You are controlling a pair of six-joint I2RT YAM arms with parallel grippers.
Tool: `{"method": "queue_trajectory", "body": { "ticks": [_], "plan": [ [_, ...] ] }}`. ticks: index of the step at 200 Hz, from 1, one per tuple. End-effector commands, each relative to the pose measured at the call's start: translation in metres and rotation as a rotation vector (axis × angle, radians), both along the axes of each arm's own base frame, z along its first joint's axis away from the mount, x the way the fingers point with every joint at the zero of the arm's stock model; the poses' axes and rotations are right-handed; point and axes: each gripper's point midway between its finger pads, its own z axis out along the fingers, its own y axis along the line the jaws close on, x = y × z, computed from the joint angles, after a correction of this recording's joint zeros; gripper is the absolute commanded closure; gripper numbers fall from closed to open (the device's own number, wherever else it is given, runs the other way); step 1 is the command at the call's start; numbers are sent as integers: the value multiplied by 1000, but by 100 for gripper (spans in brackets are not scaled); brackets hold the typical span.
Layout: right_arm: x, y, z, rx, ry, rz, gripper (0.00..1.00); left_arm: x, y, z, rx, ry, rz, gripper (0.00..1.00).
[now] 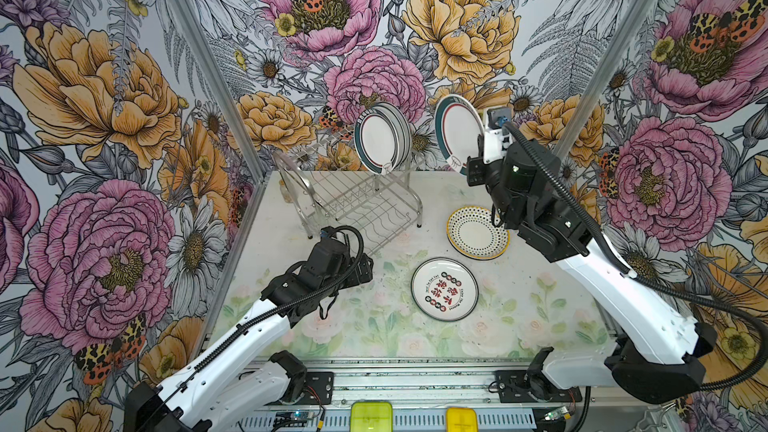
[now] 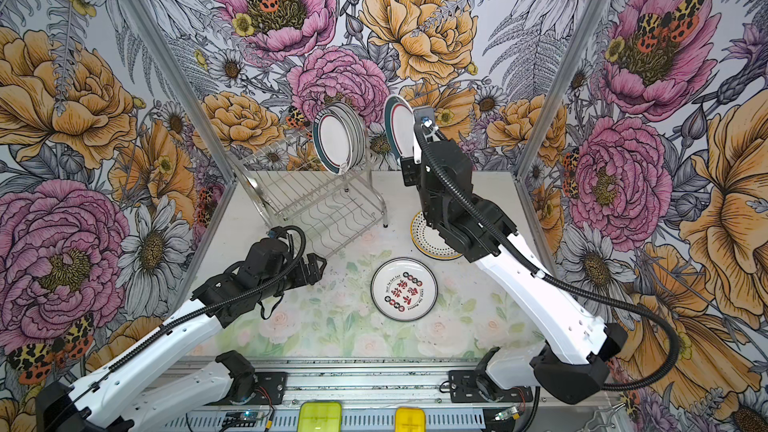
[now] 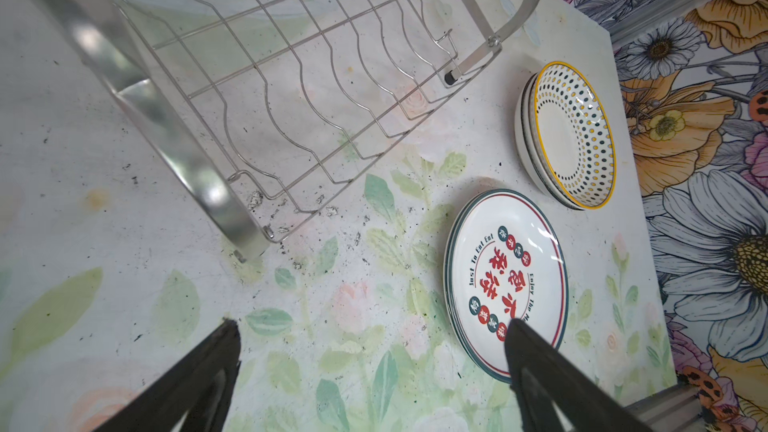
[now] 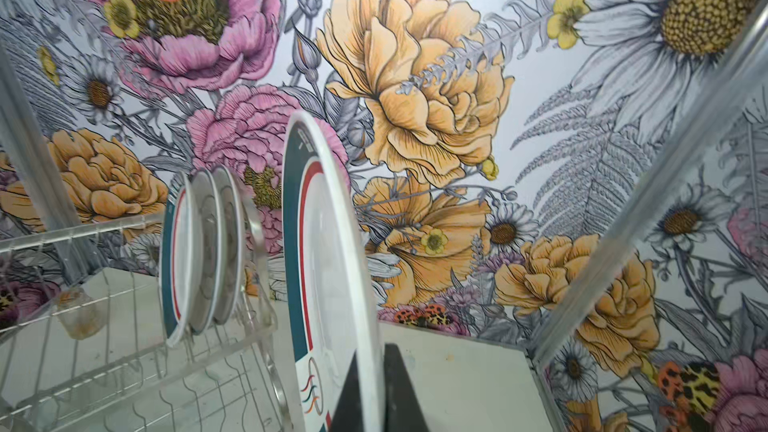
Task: Unload the plates from the dish rack
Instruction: Pick up the plate from the dish rack, then place the plate among the plates.
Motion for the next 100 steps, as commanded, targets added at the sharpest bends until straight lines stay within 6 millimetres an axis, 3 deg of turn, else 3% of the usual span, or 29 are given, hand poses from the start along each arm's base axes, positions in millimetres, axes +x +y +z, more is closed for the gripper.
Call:
{"method": "queue_trajectory", "body": {
  "ticks": [1, 47, 81, 100],
  "plan": [
    [-19, -34, -11, 167, -9, -55, 100, 14, -11, 22, -38, -69, 1, 1],
    [-47, -62, -106, 355, 146, -61, 100, 22, -40, 16, -88, -61, -59, 1],
    [-57, -52, -166, 496, 282, -19, 100, 28, -69, 10, -90, -54, -119, 1],
    [-60, -44, -188, 560, 344, 0, 100, 30, -89, 9, -111, -53, -162, 1]
  ]
}}
